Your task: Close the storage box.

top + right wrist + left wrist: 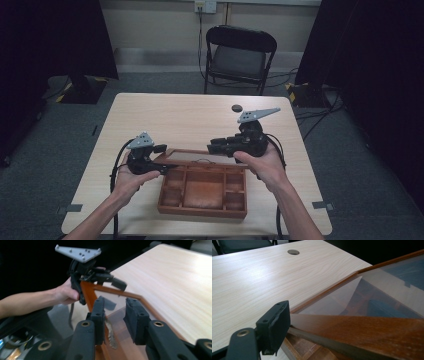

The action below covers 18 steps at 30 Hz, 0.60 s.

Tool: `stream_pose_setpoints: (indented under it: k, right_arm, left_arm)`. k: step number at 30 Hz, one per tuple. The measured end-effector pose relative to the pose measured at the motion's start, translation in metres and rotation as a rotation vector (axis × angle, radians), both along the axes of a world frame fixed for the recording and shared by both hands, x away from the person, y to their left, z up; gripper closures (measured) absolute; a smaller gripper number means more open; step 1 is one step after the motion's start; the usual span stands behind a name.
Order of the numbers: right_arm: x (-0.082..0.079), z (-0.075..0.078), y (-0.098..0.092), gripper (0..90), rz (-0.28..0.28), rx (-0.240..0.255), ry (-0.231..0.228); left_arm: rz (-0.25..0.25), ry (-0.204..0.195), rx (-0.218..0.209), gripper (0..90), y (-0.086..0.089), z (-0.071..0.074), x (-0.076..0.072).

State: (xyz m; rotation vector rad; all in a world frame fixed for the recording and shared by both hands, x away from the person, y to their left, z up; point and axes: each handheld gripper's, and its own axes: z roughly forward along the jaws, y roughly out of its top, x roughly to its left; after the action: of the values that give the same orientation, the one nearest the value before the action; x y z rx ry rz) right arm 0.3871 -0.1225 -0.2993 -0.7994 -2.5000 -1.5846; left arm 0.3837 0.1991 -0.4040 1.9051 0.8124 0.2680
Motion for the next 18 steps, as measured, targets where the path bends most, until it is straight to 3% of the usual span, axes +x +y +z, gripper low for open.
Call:
stream_pose_setpoints:
  k: [7, 18]
  right_arm:
    - [0.000, -0.012, 0.009, 76.4, 0.061, -0.043, 0.060]
    - [0.003, -0.021, 0.021, 81.2, 0.094, -0.089, 0.086]
  left_arm:
    - [-0.002, -0.015, 0.016, 18.1, -0.001, -0.001, -0.002]
    - [-0.001, -0.020, 0.023, 16.3, -0.002, -0.003, -0.005]
